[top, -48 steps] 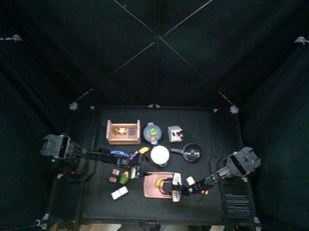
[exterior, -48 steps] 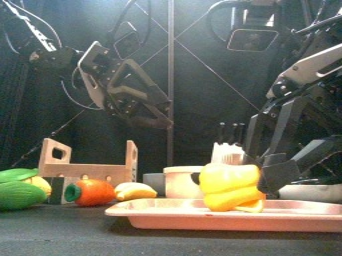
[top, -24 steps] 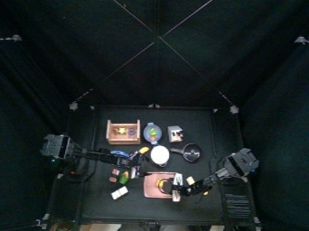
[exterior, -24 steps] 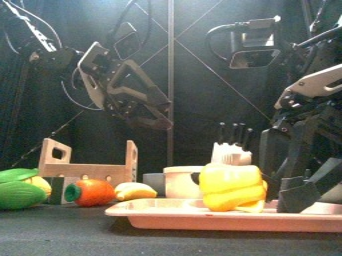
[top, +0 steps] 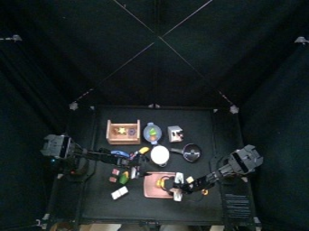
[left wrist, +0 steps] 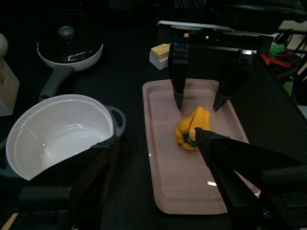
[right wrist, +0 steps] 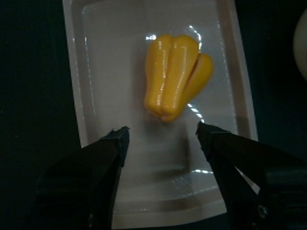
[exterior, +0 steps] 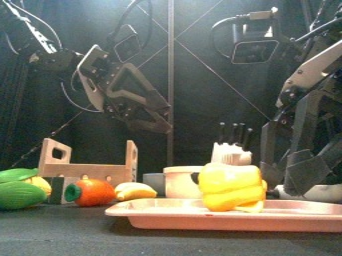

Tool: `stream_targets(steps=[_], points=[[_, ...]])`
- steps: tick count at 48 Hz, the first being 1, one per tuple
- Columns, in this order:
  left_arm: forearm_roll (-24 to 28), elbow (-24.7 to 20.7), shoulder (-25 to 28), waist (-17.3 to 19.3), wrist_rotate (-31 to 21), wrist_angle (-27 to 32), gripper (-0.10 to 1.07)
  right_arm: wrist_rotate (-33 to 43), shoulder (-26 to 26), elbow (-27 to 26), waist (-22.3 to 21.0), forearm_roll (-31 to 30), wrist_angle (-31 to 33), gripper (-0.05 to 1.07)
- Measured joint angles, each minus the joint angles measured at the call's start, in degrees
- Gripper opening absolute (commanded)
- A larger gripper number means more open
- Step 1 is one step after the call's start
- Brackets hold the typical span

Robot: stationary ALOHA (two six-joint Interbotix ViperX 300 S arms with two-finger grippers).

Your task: Place squash on plate

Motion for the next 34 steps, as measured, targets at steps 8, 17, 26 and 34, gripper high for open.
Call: stream_targets(steps=[8, 17, 26, 34], points=[[0.0, 0.0, 0.0, -0.1, 0.0, 0.1, 1.0, 0.0, -2.3, 0.4, -3.3, 1.9, -6.0, 0.98], [0.0, 0.2, -0.1, 0.0, 0.0, 0.1, 1.0, 0.2, -2.7, 1.4, -7.7, 5.4, -14.7, 0.98], [0.0, 0.5, 0.0, -0.1, 0.0, 0.1, 1.0, -0.2, -2.0, 1.7, -10.9, 6.5, -18.8, 0.98], [0.0, 0.5, -0.1, -0.1, 0.0, 0.1, 1.0, -0.3, -0.2, 1.6, -12.3, 6.5, -20.5, 0.98]])
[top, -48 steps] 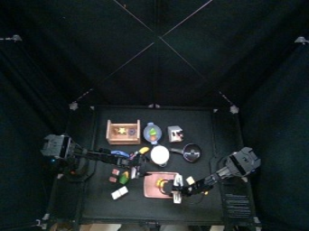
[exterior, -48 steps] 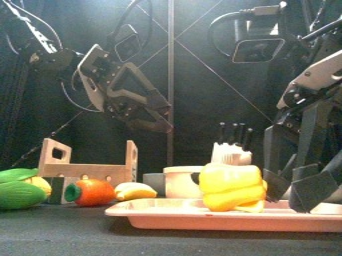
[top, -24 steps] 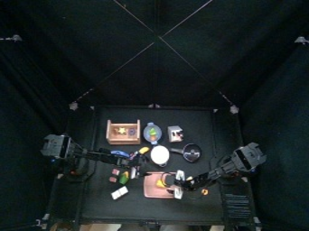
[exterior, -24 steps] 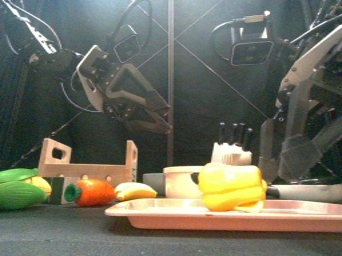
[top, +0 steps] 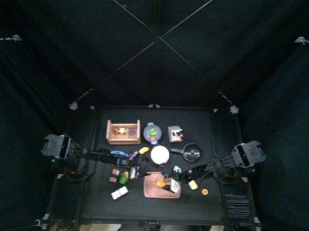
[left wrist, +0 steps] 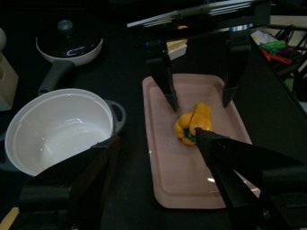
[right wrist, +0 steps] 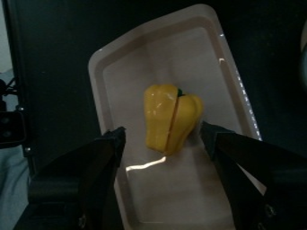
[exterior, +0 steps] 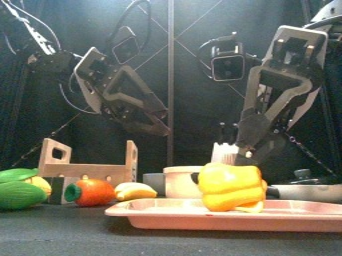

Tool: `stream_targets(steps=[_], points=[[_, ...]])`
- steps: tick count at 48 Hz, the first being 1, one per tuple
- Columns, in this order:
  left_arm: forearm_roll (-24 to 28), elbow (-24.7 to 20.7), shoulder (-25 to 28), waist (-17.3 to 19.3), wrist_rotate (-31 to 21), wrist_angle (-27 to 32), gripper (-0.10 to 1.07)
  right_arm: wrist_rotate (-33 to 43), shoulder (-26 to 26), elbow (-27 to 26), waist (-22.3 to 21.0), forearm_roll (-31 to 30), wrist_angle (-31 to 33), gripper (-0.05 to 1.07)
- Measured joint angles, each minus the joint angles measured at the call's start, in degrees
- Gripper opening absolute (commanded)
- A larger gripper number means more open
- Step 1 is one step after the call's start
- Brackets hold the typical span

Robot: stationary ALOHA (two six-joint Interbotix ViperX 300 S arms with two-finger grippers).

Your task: Place squash on plate

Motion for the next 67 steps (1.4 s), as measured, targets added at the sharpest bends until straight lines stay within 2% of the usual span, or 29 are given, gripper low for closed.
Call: stream_targets(steps=[19, 34, 41, 49, 59, 67], points=[[0.0, 1.1, -0.1, -0.1, -0.1, 0.0, 1.0, -0.2, 4.4, -1.8, -0.6, -0.7, -1.1, 0.95], [-0.4, 2.6, -0.5, -0.1, -0.2, -0.1, 1.0, -0.3, 4.7, -2.0, -0.8, -1.4, -0.4, 0.79], [-0.6, 2.5, -0.6, -0.1, -0.2, -0.1, 1.0, -0.3, 4.8, -2.2, -0.7, -1.4, 1.0, 0.76], [-0.7, 2.6, -0.5, -0.1, -0.2, -0.1, 1.0, -0.3, 4.8, -2.9, -0.4, -3.2, 7.0, 0.76], [-0.7, 2.5, -0.5, 0.0, -0.2, -0.1, 1.0, -0.3, 4.9, -4.7, 2.9, -7.0, 17.5, 0.76], [-0.8, 2.5, -0.5, 0.0, -0.2, -0.1, 1.0, -0.3, 4.9, -5.4, 4.7, -7.9, 19.5, 0.76]])
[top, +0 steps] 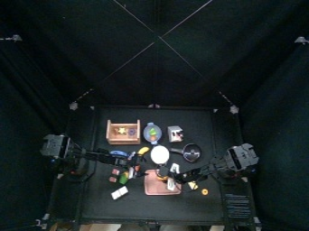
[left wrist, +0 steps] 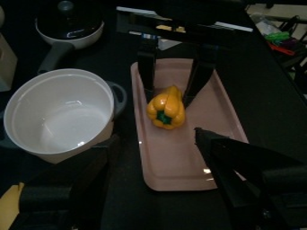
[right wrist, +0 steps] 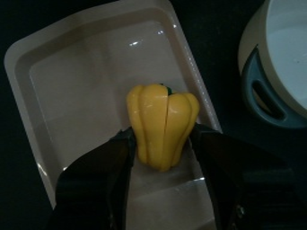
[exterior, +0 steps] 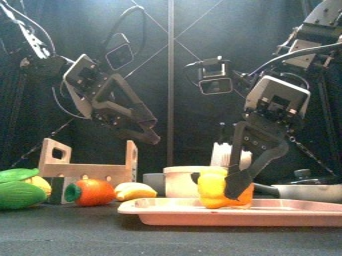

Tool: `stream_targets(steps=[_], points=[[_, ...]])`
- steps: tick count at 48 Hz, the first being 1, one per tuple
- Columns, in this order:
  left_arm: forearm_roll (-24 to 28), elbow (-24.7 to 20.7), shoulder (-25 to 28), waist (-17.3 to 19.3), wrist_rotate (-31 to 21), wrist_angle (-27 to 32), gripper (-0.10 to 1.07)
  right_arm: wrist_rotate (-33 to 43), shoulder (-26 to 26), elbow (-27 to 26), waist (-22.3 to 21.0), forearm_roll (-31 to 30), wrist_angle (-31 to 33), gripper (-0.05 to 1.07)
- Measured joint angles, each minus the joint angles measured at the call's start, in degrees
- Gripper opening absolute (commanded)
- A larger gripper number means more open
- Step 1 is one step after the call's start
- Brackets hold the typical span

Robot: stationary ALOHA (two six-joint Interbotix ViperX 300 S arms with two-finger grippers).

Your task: Place squash on plate

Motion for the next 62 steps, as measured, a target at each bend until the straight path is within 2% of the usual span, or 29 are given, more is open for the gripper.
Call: stream_targets(steps=[13, 33, 38, 50, 62], points=[[0.0, 0.1, 0.0, 0.0, 0.0, 0.0, 1.0, -0.3, 2.2, -1.1, 2.5, -2.4, 1.1, 0.77], [0.0, 0.1, 0.0, 0.1, 0.0, 0.0, 1.0, -0.2, 3.0, -1.0, 2.5, -2.3, 0.3, 0.79], [0.0, 0.1, 0.0, 0.1, 0.0, 0.1, 1.0, -0.2, 3.0, -0.9, 2.5, -2.3, 0.0, 0.83], [0.1, 0.0, 0.0, 0.1, 0.0, 0.0, 1.0, 0.1, 3.1, -0.4, 2.5, -2.2, -0.3, 1.02], [0.0, 0.1, 0.0, 0.1, 0.1, 0.0, 1.0, 0.0, 2.5, -0.3, 2.5, -2.2, -0.3, 1.03]])
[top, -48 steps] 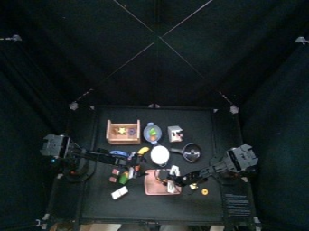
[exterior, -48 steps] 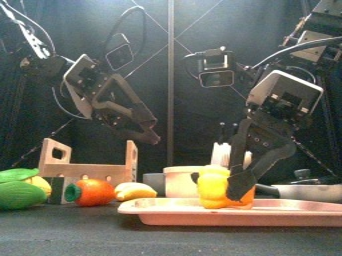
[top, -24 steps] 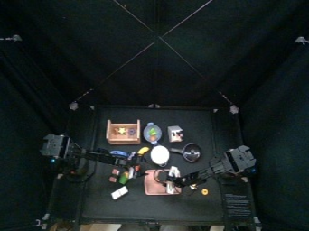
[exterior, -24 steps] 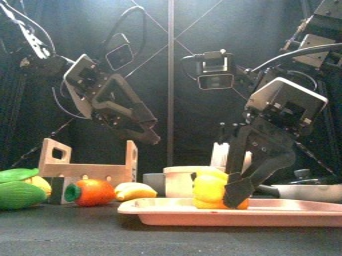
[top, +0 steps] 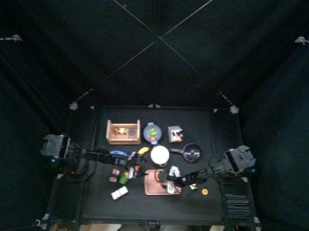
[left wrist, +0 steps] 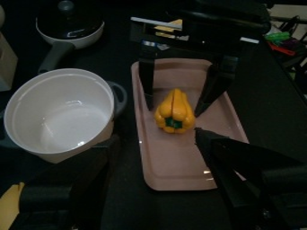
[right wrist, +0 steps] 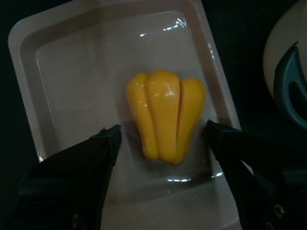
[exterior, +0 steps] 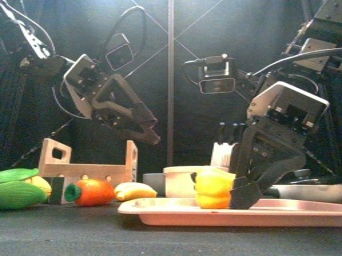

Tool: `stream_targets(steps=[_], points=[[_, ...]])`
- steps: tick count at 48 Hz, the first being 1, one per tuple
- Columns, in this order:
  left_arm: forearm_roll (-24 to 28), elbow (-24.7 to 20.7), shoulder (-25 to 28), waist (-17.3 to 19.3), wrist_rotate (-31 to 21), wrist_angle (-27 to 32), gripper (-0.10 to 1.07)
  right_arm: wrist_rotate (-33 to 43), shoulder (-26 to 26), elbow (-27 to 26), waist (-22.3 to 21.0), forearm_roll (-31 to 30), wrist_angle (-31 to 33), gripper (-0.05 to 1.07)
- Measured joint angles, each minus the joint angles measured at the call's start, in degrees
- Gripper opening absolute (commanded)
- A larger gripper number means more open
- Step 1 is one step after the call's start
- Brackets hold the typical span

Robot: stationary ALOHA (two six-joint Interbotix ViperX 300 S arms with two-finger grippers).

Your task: Place squash on plate

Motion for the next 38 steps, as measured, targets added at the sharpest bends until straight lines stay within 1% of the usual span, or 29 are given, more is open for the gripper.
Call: stream_targets(steps=[7, 14, 38], points=[[0.1, 0.0, 0.0, 0.0, -0.1, 0.1, 1.0, 0.0, 0.0, 0.0, 0.0, -0.5, 0.2, 1.03], [0.0, 0.0, 0.0, 0.0, -0.1, 0.1, 1.0, 0.0, -1.1, 0.3, 0.2, -0.6, 0.6, 1.03], [-0.4, 0.0, 0.0, 0.0, -0.1, 0.0, 1.0, 0.0, -11.9, 4.2, 0.1, -0.4, 1.5, 1.03]])
